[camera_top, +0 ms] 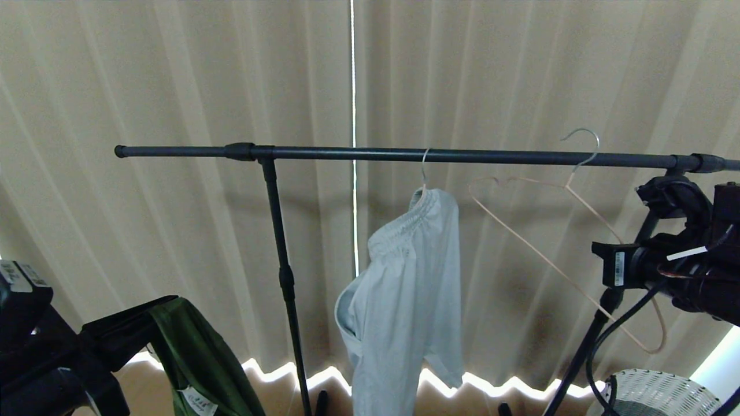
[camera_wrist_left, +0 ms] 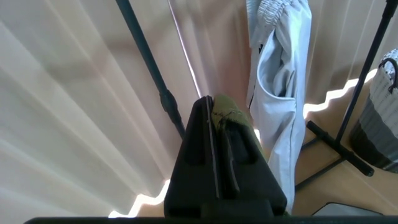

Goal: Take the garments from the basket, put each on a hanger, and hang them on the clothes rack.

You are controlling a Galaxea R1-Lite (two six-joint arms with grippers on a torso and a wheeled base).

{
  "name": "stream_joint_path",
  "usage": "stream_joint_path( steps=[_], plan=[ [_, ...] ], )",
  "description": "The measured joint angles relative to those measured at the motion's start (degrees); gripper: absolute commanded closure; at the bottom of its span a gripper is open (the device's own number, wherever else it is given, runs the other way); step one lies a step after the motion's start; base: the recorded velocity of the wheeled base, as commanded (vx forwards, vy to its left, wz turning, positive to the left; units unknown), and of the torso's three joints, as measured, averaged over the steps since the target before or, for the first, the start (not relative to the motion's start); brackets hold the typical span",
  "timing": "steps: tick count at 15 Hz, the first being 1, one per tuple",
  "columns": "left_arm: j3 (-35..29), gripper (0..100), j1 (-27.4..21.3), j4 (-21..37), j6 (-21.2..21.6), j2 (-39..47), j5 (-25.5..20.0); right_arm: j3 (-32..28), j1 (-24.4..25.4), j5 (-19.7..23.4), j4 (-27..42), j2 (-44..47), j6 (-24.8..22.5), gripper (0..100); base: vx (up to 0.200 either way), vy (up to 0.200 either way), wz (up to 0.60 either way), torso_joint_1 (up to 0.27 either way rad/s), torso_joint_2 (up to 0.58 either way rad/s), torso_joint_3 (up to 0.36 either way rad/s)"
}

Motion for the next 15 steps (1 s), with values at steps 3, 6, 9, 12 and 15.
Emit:
stream_joint_path(
  steps=[3,6,9,12,15],
  plan=[
    [0.1,100,0.2,0.1,0.6,0.1,0.0,3.3,0.0,0.0,-0.1,-3.4,-1.6,100,-0.200,0.000,0.00,0.004,0.00,0.004],
    [0.2,100,0.2,0.0,0.7,0.0,0.0,5.6,0.1,0.1,-0.1,-6.0,-1.7,100,-0.200,0.000,0.00,-0.009,0.00,0.009],
    [0.5,100,0.2,0.0,0.6,0.0,0.0,9.2,0.1,0.1,-0.4,-8.0,-1.5,100,-0.200,0.000,0.00,0.002,0.00,0.001],
    [2.0,100,0.0,0.1,1.3,0.2,0.0,12.3,0.1,0.2,-0.6,-9.1,-1.5,100,-0.067,0.000,0.00,0.001,0.00,-0.001],
    [1.3,100,-0.1,0.1,2.3,1.2,0.2,13.2,0.7,1.1,-1.1,-9.6,-1.3,100,0.000,0.000,0.00,0.000,0.00,0.000]
  ],
)
